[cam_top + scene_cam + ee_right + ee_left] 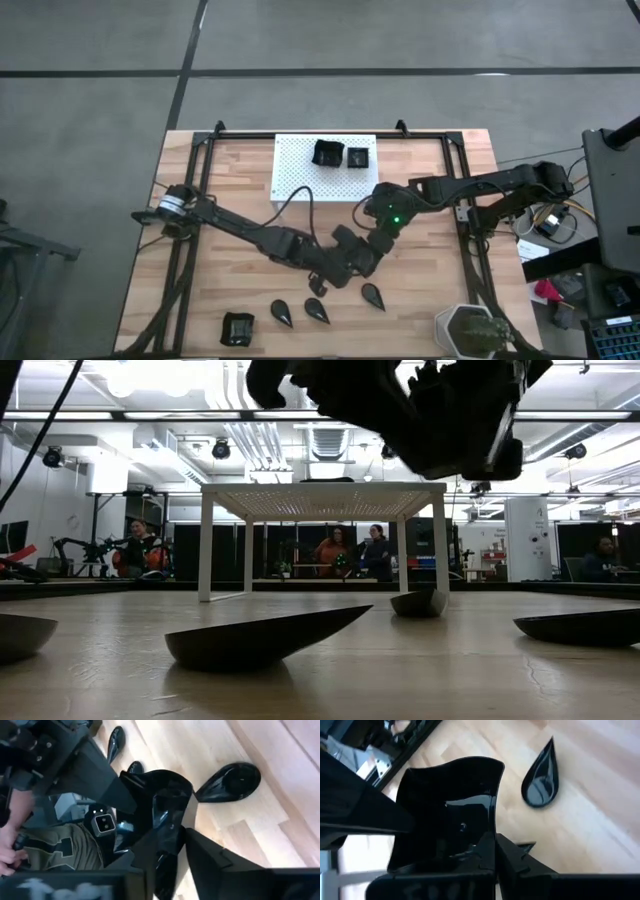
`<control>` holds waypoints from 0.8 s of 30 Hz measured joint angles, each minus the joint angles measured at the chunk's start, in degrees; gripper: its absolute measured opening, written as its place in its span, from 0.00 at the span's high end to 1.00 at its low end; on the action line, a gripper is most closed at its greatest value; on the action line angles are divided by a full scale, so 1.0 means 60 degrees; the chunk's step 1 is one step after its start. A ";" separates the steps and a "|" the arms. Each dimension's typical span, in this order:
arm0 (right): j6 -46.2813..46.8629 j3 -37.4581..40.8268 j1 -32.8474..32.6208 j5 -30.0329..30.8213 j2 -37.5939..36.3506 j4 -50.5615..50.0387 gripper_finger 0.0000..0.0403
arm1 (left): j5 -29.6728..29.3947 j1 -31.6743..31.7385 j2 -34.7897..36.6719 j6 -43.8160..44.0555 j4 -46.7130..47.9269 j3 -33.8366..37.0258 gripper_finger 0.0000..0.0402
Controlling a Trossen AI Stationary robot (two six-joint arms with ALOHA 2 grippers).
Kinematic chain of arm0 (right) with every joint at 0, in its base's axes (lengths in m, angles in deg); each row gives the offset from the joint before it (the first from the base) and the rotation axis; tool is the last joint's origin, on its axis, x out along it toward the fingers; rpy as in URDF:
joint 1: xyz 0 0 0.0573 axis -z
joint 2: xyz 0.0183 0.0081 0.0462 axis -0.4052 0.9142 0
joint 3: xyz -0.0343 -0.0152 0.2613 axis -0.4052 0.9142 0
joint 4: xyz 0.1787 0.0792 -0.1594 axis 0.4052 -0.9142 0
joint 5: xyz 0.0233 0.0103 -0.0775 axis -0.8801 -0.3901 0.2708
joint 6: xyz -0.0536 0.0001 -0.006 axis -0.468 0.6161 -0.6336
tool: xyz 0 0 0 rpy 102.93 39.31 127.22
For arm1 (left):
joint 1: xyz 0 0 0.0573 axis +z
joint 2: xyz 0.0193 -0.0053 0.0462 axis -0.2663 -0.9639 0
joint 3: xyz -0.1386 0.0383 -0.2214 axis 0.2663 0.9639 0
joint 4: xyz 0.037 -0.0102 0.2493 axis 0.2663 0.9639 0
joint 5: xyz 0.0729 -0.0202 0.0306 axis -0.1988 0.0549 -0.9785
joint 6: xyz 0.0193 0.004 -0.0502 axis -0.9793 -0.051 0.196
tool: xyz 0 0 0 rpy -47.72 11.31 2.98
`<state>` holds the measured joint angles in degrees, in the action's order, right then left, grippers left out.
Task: Pick & Place Mini shaped plates
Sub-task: Stack the distorted square plate on top of the distorted square plate on the shelf
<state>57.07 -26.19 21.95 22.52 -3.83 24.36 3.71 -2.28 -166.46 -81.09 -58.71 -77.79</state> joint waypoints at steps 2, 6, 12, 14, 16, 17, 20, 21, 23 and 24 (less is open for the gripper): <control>-0.0172 0.0000 0.0000 0.0186 -0.0053 0.0122 0.70 | -0.0286 -0.0059 0.0004 0.0070 0.0234 -0.0022 1.00; -0.0543 -0.0004 -0.0004 0.0811 -0.0398 0.0189 0.63 | -0.0556 -0.0148 0.0141 0.0443 0.0559 -0.0022 1.00; -0.0880 -0.0004 -0.0004 0.1941 -0.1106 0.0193 0.59 | -0.0758 -0.0283 0.0252 0.0807 0.1045 -0.0004 1.00; -0.0948 -0.0004 -0.0001 0.2371 -0.1299 0.0155 0.58 | -0.0943 -0.0297 0.0365 0.0907 0.1136 -0.0004 1.00; -0.1082 -0.0004 0.0000 0.2651 -0.1443 0.0224 0.58 | -0.1479 -0.0318 0.0513 0.1029 0.1408 -0.0004 1.00; -0.1159 -0.0004 0.0004 0.2710 -0.1527 0.0238 0.58 | -0.1820 -0.0335 0.0612 0.1043 0.1552 0.0002 1.00; -0.1391 -0.0004 -0.0007 0.2852 -0.1672 0.0324 0.59 | -0.2525 -0.0351 0.1035 0.1101 0.2040 0.0011 1.00; -0.1457 -0.0004 -0.0007 0.2954 -0.1694 0.0317 0.59 | -0.2663 -0.0300 0.1210 0.1151 0.2208 0.0011 1.00; -0.1663 -0.0006 -0.0036 0.3086 -0.1724 0.0461 0.59 | -0.2849 -0.0199 0.1611 0.1242 0.2538 0.0011 1.00; -0.1781 -0.0007 -0.0041 0.3162 -0.1730 0.0488 0.59 | -0.2986 -0.0114 0.1794 0.1246 0.2687 0.0023 1.00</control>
<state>46.39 -26.23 21.70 41.49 -14.21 27.29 -14.21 -2.96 -155.69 -73.61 -42.59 -77.65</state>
